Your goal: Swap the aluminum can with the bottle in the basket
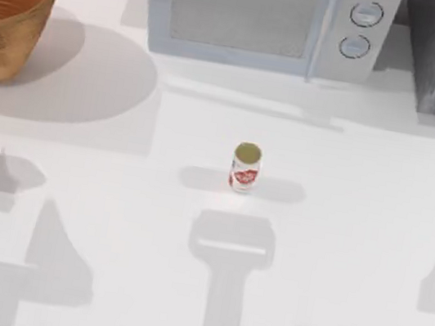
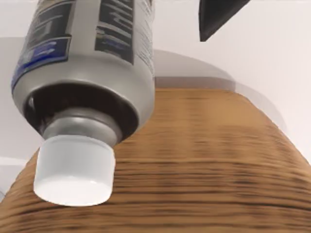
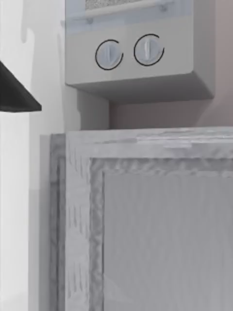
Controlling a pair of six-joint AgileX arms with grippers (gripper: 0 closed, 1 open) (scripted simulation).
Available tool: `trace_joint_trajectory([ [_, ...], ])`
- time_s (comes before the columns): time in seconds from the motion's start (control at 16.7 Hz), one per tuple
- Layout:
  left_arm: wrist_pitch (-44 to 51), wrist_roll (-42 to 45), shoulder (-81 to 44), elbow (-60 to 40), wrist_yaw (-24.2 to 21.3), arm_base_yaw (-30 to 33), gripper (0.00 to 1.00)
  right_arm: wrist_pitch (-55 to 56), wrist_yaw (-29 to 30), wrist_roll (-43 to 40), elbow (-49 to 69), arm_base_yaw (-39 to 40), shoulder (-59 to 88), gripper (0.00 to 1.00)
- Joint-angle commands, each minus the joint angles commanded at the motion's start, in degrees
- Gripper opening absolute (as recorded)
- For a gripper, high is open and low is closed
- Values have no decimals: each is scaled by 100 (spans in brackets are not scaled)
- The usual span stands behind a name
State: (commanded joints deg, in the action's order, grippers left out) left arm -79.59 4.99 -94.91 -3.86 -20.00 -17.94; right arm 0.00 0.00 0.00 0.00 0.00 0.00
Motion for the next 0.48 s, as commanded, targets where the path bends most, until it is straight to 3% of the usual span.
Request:
trace_joint_trajectory([
  [0.48, -510, 21, -640, -9, -103, -148, 100, 0, 0, 0, 0, 0, 0, 100],
])
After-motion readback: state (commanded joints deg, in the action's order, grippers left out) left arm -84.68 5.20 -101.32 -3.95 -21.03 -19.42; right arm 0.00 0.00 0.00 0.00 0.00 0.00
